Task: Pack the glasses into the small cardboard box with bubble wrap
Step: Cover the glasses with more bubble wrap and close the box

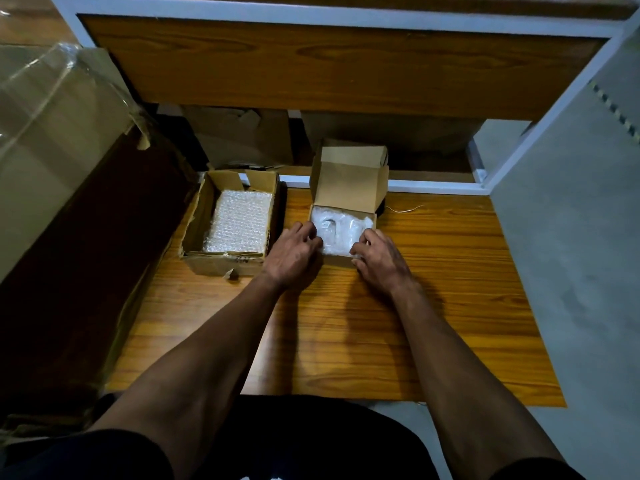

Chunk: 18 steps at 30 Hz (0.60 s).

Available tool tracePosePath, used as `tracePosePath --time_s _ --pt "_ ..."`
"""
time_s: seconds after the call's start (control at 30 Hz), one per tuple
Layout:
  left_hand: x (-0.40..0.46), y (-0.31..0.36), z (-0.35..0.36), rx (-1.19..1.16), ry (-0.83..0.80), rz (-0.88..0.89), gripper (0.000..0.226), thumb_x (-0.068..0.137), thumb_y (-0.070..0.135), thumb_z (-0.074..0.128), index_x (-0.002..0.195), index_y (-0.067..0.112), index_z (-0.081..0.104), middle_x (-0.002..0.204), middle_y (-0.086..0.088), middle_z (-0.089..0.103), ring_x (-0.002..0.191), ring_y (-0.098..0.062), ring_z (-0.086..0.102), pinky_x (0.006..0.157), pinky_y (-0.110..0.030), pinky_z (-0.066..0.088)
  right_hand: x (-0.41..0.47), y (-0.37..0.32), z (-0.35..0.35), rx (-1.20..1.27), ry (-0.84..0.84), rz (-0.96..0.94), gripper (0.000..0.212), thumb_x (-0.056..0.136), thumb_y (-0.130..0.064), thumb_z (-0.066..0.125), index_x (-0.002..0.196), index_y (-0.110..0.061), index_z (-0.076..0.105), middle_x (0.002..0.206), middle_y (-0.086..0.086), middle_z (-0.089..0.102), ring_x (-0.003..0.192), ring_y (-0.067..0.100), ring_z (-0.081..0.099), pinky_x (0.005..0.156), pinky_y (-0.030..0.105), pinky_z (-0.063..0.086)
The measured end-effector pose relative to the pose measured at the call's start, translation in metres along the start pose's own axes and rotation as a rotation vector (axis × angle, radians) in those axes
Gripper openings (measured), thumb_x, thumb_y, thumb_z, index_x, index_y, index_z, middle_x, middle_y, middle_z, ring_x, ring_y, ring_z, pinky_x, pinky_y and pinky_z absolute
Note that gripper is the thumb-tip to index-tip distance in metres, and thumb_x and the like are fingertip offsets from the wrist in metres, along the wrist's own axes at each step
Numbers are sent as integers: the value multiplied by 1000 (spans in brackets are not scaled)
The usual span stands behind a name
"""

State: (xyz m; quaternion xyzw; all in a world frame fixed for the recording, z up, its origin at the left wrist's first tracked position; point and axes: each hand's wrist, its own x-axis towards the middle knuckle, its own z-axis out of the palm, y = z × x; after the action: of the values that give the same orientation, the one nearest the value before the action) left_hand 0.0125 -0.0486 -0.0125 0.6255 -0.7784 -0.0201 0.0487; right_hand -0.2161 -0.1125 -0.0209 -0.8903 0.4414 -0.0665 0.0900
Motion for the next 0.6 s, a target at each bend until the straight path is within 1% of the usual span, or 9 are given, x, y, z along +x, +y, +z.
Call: tracePosePath --time_s 0.1,0.23,0.33,0.43,0.6 --pt "0 1 1 22 -6 -1 46 95 44 46 128 17 64 129 -11 52 117 -29 48 89 -41 41 2 -1 -1 -21 -10 3 27 95 -30 73 121 -22 73 119 -1 54 115 17 47 97 37 47" --pt "1 1 0 28 -8 -5 43 95 44 56 128 18 65 129 -9 52 116 -27 48 88 -40 40 5 -3 -1 -46 -33 -4 30 97 -34 69 124 -22 72 119 -3 56 115 16 46 100 37 43" --pt "1 0 1 61 -17 -13 43 95 47 55 129 21 64 130 -7 51 116 -26 47 87 -40 38 7 -3 -2 -67 -59 4 31 97 -36 67 126 -23 72 122 -4 59 118 17 46 101 38 40" --pt "1 -2 0 90 -37 -20 45 97 51 56 132 24 64 133 -5 51 119 -26 46 90 -42 38 8 -3 -2 -84 -67 0 30 97 -36 66 123 -24 73 122 -4 60 119 18 45 102 39 38" --pt "1 -1 0 110 -80 -16 43 99 45 59 137 25 63 136 -4 50 123 -25 43 93 -41 37 9 -5 -2 -85 -77 21 32 97 -38 65 125 -25 72 125 -4 61 121 18 45 102 38 38"
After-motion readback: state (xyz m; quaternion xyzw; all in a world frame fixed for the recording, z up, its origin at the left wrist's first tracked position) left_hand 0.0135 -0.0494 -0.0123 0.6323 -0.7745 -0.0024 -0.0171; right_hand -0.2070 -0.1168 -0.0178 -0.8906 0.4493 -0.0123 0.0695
